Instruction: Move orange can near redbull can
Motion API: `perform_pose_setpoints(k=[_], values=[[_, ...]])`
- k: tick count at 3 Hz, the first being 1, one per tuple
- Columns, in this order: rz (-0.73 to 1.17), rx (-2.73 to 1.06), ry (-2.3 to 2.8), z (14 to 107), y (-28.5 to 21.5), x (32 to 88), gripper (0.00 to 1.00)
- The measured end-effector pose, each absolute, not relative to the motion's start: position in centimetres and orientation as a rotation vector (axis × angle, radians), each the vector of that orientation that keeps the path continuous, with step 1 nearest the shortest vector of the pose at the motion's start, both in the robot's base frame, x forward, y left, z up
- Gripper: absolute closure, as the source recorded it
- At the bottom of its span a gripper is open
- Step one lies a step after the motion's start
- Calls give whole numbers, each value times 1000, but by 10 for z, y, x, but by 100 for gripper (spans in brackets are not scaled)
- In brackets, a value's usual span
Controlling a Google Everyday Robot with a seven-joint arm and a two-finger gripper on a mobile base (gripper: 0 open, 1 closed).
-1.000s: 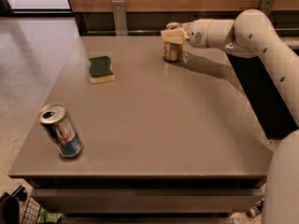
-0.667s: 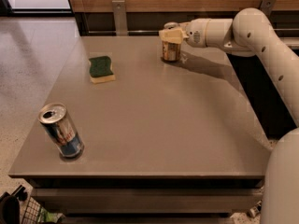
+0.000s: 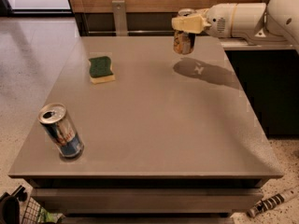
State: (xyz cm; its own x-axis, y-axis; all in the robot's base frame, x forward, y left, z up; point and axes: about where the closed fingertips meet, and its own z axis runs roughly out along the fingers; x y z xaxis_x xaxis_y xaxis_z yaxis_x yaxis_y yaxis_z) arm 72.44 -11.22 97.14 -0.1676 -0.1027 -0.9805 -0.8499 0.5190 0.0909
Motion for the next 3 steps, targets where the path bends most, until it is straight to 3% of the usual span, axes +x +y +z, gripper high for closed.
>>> perform_pose_setpoints(k=[3], values=[[862,-947,1559,1014,-92,588,100]])
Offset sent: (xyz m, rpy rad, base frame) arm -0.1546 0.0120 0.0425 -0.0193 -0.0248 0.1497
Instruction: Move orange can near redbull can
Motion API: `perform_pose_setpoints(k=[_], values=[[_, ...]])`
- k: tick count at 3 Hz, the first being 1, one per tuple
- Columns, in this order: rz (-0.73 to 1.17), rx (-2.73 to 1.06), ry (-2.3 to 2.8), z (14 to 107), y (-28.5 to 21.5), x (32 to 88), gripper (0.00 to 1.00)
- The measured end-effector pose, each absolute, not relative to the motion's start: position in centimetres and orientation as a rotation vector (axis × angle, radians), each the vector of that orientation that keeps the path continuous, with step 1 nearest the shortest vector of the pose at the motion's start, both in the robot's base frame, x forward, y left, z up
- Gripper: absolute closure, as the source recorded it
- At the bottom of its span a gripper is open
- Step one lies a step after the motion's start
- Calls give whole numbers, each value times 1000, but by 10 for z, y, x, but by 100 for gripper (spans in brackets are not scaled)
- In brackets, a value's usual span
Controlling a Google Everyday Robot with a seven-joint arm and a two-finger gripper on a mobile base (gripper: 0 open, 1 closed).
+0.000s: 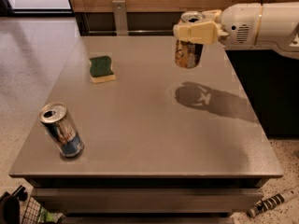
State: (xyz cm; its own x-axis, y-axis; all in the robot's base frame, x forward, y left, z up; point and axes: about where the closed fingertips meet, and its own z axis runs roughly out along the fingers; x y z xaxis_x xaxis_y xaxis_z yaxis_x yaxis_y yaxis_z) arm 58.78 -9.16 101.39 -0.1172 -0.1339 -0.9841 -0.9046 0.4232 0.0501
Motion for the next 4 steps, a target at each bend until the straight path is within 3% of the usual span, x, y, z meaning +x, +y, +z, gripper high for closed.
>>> perform_pose_setpoints(k=[4], values=[[1030,-1042,1522,957,45,466,100]])
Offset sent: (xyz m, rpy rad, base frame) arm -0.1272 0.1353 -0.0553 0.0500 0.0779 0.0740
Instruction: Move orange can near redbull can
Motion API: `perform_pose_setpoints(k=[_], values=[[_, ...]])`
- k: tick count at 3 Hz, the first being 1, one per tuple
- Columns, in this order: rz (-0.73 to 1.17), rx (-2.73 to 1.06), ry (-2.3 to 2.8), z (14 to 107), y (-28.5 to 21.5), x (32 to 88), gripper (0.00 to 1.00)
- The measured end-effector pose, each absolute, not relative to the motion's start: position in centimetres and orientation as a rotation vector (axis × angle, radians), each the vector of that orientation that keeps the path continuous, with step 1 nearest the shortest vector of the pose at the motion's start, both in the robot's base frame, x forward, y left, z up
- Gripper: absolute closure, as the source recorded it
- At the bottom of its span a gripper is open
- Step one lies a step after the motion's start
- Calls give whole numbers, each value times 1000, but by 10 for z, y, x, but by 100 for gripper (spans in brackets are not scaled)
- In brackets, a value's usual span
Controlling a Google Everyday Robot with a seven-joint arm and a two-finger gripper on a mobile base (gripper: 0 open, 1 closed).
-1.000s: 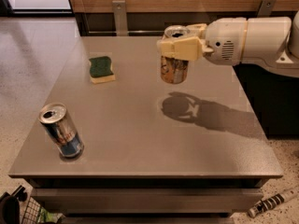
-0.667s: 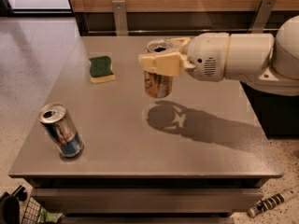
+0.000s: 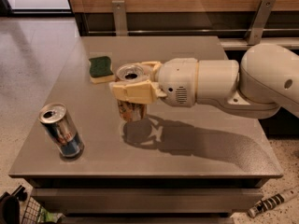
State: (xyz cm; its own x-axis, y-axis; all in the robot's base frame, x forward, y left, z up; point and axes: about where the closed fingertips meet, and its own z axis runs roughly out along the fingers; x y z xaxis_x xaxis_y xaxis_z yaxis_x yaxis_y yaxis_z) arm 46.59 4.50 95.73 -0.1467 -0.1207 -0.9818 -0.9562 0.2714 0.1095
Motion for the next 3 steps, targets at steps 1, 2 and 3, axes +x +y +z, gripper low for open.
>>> perform_pose_setpoints(k=[1,2,3], values=[[1014,-1109,1535,937,57,455,100],[981,-1159,1561,920,58,451,100],[975,-1179,1564,903,53,452,100]])
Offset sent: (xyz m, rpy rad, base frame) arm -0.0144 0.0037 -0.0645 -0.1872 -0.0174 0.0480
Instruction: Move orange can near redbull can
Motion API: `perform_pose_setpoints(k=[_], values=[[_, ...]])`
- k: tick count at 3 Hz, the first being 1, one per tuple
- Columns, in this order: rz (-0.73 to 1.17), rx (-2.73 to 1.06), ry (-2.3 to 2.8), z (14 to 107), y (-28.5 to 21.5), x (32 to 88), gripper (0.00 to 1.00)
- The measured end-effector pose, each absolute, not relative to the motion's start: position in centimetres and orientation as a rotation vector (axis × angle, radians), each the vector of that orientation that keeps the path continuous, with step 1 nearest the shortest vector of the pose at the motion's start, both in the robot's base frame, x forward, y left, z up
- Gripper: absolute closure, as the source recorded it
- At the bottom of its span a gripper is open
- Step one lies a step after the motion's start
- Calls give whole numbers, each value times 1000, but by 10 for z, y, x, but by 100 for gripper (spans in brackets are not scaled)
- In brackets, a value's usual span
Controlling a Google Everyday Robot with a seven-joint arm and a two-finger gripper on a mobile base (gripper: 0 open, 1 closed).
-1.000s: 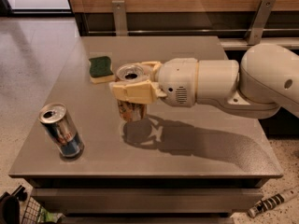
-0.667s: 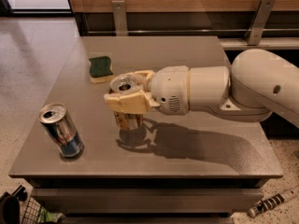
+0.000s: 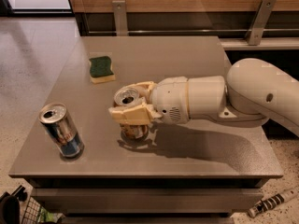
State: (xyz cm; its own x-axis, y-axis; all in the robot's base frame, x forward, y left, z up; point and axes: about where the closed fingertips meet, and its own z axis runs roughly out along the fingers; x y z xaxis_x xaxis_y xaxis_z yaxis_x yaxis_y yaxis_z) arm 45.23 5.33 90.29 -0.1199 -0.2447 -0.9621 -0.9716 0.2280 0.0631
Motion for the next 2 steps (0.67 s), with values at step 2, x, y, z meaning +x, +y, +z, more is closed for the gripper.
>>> perform_pose_setpoints(k=[2], values=[[1020,-1177,1498,892,49,456,98]])
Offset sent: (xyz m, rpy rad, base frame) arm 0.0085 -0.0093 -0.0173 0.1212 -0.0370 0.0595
